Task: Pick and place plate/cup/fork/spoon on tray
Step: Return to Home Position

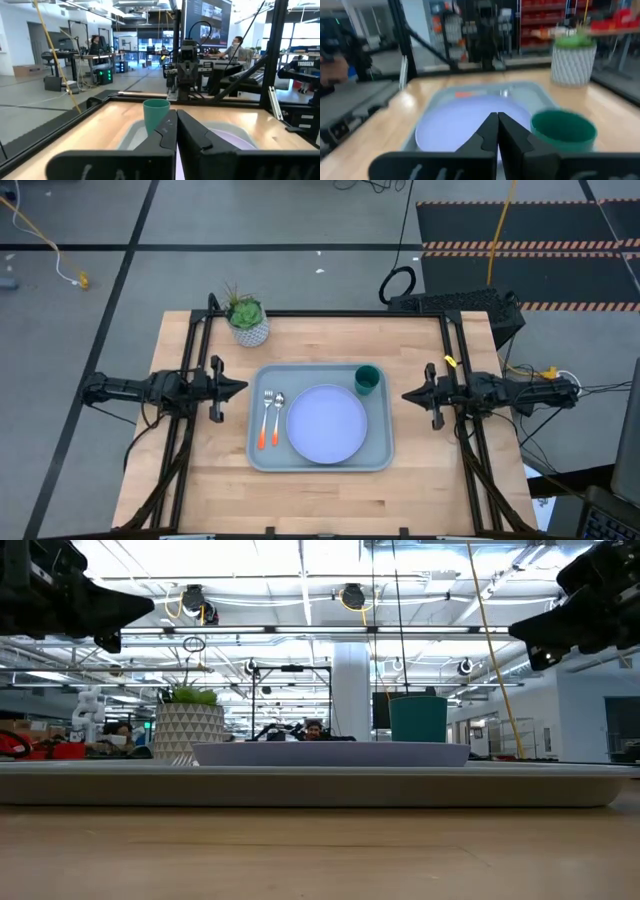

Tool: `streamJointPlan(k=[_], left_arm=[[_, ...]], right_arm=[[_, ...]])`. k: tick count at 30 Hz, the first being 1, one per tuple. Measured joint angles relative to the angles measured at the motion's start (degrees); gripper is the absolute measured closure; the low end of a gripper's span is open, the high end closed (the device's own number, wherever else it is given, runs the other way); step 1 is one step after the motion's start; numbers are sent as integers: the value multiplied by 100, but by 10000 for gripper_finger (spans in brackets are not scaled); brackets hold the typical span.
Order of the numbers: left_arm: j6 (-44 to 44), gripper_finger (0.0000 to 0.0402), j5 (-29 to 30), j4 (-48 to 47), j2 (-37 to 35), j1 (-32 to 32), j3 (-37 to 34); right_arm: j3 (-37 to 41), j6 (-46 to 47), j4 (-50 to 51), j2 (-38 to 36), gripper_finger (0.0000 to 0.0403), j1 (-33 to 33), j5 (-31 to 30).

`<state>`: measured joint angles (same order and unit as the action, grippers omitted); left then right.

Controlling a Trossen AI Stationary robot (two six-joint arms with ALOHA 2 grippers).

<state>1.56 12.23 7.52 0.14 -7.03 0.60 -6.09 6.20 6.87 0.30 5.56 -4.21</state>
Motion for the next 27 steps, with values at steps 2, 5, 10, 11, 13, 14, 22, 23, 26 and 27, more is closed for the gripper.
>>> streamJointPlan(k=[2, 5, 10, 11, 13, 14, 22, 23, 26, 27], left_arm=[[-21, 399, 3, 3, 0, 0, 0], [-28, 393, 4, 27, 0, 0, 0], [-35, 398, 13, 45, 0, 0, 0], [-35, 398, 20, 52, 0, 0, 0], [-39, 395, 24, 58, 0, 0, 0], [-37, 392, 24, 56, 0, 0, 0], [-35, 398, 24, -31, 0, 0, 0], [-21, 396, 24, -43, 0, 0, 0], [-15, 394, -4, -59, 0, 0, 0], [-15, 397, -24, -69, 0, 0, 0]], right_arm=[[106, -59, -291, -18, 403, 0, 1], [388, -151, -780, -13, 403, 0, 34], [506, -302, -940, 10, 403, 0, -66], [508, -353, -991, -5, 403, 0, -125], [510, -451, -1170, -16, 403, 0, -173], [510, -489, -1267, -16, 403, 0, -173], [517, -406, -995, -9, 403, 0, -170], [519, -396, -992, -13, 403, 0, -170], [521, -392, -972, -11, 403, 0, -167], [521, -392, -967, -11, 403, 0, -166]])
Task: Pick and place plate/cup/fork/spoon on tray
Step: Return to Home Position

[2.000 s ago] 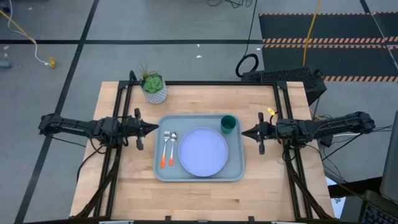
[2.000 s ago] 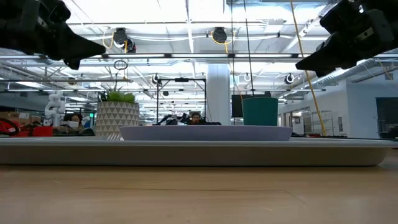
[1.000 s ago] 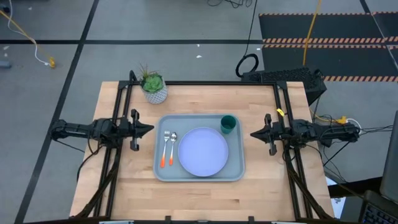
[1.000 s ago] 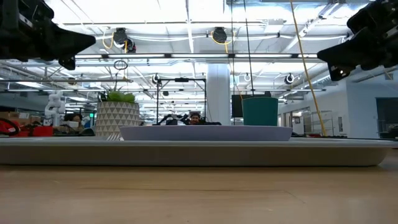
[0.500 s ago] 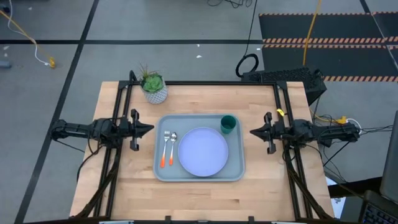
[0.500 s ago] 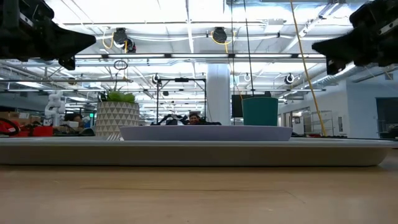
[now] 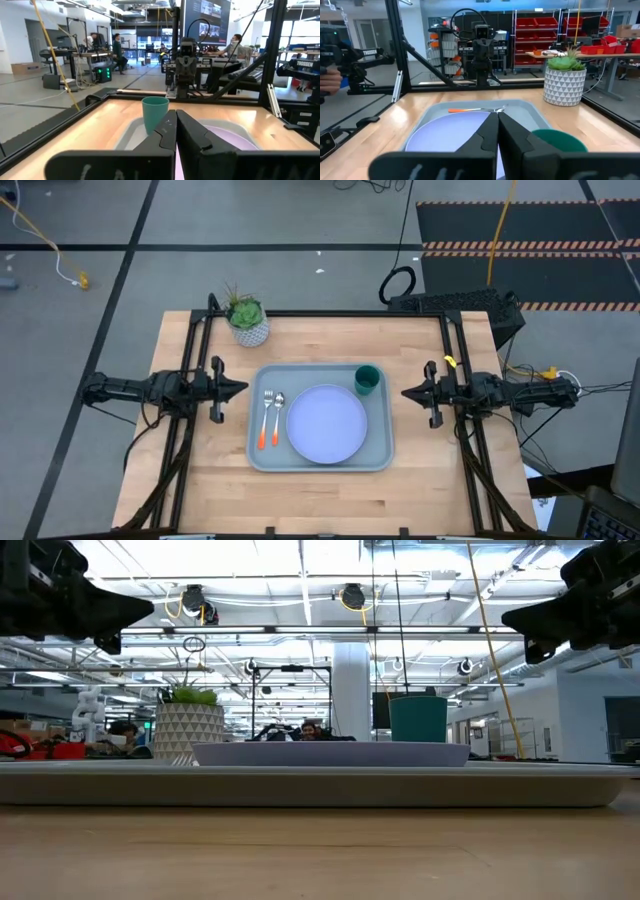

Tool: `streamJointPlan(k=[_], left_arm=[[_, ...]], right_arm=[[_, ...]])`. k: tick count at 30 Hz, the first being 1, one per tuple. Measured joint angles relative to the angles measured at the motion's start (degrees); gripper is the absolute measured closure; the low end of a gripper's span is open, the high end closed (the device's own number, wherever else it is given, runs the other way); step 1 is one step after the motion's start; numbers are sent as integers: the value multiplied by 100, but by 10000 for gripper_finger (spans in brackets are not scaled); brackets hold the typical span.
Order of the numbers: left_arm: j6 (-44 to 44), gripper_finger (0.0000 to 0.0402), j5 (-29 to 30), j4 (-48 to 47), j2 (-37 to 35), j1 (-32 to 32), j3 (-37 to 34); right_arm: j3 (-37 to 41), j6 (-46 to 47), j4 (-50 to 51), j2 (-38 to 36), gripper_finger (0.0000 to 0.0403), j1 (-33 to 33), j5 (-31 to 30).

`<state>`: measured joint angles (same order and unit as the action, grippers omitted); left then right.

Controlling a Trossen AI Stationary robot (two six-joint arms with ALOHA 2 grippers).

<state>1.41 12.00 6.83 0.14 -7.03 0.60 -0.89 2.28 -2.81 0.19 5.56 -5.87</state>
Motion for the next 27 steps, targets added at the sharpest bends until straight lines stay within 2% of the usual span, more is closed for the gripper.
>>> streamJointPlan(k=[11, 16, 27], left_arm=[[-8, 397, -155, -62, 0, 0, 0], [487, 398, -760, 358, 0, -2, 0], [606, 399, -871, 287, 1, 71, 2]], right_arm=[[2, 25, 33, 0, 403, 0, 2], [2, 26, 43, 0, 403, 0, 2], [4, 155, 74, 0, 403, 0, 17]])
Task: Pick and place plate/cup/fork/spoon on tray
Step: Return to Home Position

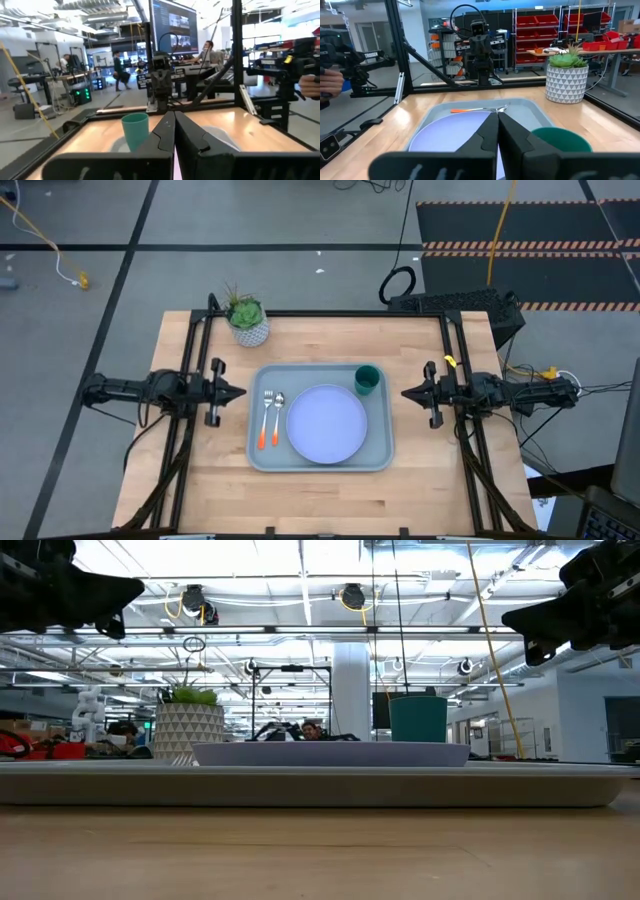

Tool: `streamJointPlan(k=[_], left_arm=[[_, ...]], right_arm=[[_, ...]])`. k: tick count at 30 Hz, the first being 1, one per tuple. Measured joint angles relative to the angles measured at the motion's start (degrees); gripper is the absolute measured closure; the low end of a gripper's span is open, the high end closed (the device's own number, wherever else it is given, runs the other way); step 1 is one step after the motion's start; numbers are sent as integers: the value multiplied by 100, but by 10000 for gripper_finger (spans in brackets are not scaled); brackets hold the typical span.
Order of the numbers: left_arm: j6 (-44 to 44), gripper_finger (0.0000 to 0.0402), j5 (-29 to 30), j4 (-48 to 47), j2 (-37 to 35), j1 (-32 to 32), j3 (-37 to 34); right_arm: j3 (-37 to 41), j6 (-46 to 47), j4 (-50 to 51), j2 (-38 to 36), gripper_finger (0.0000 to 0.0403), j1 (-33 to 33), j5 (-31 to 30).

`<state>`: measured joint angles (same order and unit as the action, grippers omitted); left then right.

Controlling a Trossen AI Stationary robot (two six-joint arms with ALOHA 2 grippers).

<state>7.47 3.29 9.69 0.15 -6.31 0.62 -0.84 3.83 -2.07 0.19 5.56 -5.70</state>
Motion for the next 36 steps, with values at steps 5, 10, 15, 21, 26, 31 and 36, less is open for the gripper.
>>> streamJointPlan(k=[5, 10, 15, 21, 26, 31, 36], left_arm=[[-78, 400, -305, 27, 0, 260, 0], [-318, 400, -487, 28, 2, 528, 0], [-626, 395, -493, -152, -1, 568, 0], [-803, 396, -379, -546, 2, 565, 0], [-495, 383, -302, -540, 1, 565, 0], [-453, 381, -301, -579, 1, 565, 0], [-501, 381, -299, -579, 2, 565, 0]], right_arm=[[0, 44, -2, 0, 403, 2, 0], [0, 44, 2, 0, 403, 2, 0], [0, 37, 17, 0, 403, 2, 2], [0, 105, 15, -1, 403, 2, -4], [0, 143, 15, -1, 403, 2, -8], [0, 23, 15, 0, 403, 2, -11], [2, 10, 15, 0, 403, 2, -13]])
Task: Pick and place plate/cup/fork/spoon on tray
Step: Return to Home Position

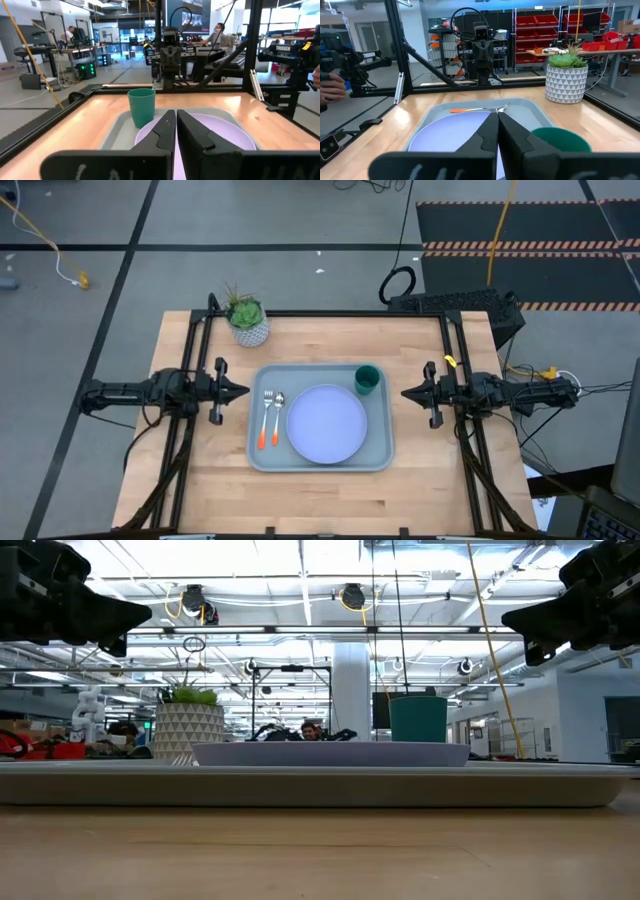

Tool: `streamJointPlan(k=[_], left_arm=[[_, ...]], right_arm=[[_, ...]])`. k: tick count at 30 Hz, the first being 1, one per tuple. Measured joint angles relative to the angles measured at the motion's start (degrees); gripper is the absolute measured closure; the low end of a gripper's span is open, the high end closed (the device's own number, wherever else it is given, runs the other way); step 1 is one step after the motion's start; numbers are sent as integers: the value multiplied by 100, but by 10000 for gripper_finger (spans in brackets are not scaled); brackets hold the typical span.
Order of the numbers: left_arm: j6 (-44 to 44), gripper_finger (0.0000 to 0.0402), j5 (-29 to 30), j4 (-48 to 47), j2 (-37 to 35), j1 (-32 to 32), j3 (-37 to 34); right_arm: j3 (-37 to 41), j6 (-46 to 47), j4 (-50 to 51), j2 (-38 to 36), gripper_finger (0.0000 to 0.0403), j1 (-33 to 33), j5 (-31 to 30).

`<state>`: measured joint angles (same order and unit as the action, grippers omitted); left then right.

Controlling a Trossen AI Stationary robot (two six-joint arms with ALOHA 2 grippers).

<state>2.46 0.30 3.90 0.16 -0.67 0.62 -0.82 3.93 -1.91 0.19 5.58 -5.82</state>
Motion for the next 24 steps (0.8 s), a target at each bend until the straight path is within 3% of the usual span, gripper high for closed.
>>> streamJointPlan(k=[24], left_arm=[[303, 380, 15, 13, -2, 0, 0]], right_arm=[[0, 137, -2, 0, 403, 2, -2]])
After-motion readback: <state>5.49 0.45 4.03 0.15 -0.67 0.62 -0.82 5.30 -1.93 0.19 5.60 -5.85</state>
